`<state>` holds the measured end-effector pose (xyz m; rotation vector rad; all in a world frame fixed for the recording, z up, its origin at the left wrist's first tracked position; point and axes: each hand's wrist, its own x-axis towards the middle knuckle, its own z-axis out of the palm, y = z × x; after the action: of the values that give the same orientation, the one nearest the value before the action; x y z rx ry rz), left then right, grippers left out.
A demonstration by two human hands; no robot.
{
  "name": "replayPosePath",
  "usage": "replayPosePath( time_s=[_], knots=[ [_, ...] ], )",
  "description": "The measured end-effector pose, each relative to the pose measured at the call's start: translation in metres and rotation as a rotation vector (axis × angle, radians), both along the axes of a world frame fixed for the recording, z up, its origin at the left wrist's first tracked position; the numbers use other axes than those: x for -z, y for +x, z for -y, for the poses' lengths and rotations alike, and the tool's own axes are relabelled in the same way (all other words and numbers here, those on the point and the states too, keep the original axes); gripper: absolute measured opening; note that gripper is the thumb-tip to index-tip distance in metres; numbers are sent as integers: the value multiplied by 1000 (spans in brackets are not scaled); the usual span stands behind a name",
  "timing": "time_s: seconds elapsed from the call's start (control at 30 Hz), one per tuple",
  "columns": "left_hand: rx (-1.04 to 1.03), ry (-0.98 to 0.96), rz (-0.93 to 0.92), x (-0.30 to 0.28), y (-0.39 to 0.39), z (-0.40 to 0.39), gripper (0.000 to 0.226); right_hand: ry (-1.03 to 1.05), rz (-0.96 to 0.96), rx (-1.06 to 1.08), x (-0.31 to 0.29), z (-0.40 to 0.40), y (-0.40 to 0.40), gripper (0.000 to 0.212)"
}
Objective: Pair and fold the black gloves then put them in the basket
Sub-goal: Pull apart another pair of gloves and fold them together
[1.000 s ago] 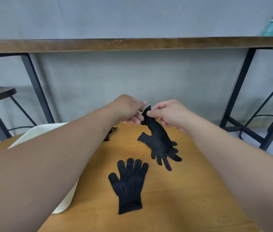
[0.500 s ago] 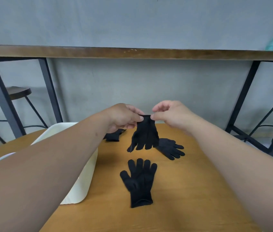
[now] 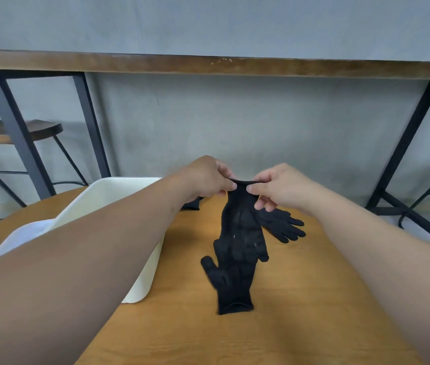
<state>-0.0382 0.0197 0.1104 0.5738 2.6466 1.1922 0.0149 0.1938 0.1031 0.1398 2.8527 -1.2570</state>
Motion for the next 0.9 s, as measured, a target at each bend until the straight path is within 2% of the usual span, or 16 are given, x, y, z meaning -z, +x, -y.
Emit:
replayPosePath(
  time_s=[0.1, 0.2, 0.27, 0.33, 0.43, 0.53, 0.7, 0.9],
  knots=[
    [-39, 117, -127, -1, -3, -3, 6, -6, -179, 44, 0, 4, -5, 13],
    [-83, 124, -306, 5, 6, -1, 8, 42, -356, 17, 7, 4, -1, 16],
    [-79, 123, -328, 28, 22, 6, 14, 96, -405, -40, 26, 5, 8, 17],
    [-17, 50, -287, 67, 41, 13, 16, 234, -388, -130, 59, 7, 22, 18],
    [87, -147, -182, 136, 68, 25, 11, 402, -185, -259, 125, 15, 47, 21],
    [130, -167, -142, 185, 80, 34, 10, 460, -76, -281, 167, 23, 65, 24],
    [121, -110, -176, 204, 84, 37, 21, 558, -210, -287, 173, 27, 64, 35],
    [138, -79, -238, 210, 89, 37, 26, 492, -206, -277, 179, 31, 68, 28]
  ],
)
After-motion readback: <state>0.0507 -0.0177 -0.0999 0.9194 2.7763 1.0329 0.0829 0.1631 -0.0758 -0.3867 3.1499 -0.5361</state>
